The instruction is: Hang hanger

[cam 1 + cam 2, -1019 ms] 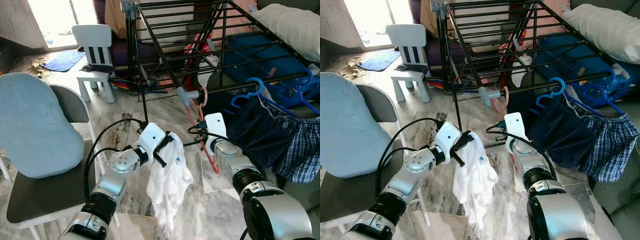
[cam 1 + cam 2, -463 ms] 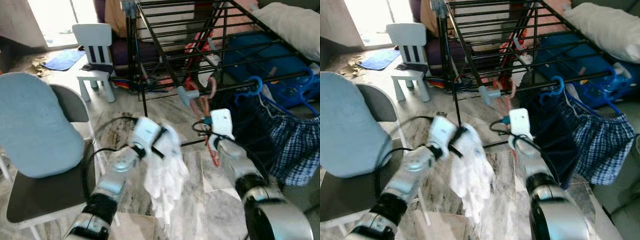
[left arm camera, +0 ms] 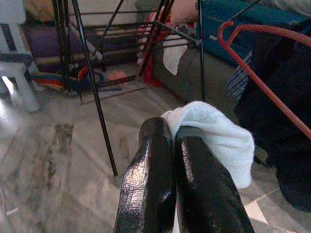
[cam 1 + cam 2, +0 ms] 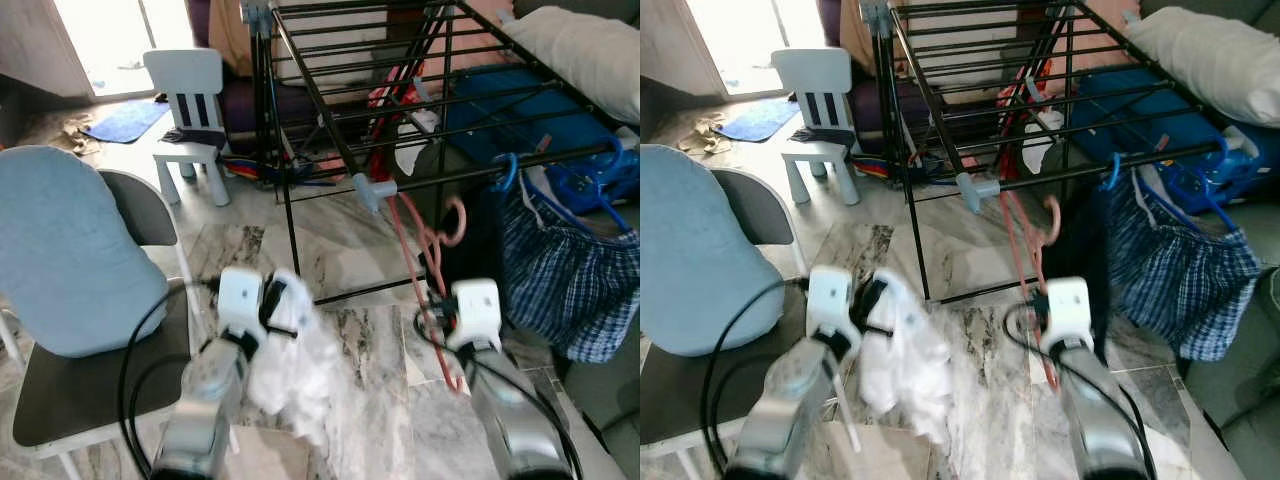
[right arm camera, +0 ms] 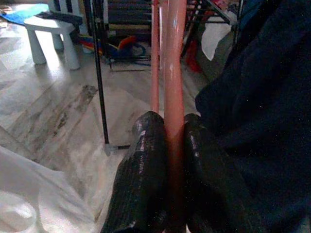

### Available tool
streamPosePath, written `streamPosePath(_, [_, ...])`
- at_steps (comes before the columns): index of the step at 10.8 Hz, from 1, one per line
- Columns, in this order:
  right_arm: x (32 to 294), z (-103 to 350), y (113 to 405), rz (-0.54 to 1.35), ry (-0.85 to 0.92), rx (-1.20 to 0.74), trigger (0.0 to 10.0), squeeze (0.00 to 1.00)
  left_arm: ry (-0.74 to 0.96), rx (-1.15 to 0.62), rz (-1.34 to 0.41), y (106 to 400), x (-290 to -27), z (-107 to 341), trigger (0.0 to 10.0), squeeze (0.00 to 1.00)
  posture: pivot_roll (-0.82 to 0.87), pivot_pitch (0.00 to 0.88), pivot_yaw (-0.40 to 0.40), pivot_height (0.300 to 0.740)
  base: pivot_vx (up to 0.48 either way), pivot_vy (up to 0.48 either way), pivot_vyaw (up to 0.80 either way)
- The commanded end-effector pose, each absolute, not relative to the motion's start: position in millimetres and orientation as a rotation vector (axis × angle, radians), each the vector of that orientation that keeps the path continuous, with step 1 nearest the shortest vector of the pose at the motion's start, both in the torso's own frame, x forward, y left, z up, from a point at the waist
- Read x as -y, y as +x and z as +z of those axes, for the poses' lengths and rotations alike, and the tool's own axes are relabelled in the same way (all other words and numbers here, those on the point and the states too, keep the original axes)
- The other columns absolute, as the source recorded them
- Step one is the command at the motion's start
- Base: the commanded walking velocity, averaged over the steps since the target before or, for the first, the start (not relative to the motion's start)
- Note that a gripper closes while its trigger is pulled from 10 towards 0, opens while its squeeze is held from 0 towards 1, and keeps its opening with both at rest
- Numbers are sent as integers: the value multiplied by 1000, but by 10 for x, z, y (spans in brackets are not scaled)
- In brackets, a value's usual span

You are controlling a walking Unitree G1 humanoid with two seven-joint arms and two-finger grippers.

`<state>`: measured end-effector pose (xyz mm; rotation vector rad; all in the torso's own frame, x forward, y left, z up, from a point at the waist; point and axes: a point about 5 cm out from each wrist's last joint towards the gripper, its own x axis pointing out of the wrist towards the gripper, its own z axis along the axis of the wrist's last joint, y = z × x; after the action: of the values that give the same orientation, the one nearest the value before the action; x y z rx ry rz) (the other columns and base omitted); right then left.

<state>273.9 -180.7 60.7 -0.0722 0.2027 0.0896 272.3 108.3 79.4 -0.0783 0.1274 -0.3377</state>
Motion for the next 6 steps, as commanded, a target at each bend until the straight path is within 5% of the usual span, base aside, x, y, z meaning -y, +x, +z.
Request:
streamPosePath(1, [1794,675,2735,94,-48,-190,10000,0,-72,-93,-356,2721,-1039,892,10000,0,-163,0,-2,740,0,0,0])
streamPosePath(6, [1753,712,2693,101,-47,-240,10000,0,-50,-104,-380,2706,-995,987,10000,0,-142,0,-5,740,0,0,0])
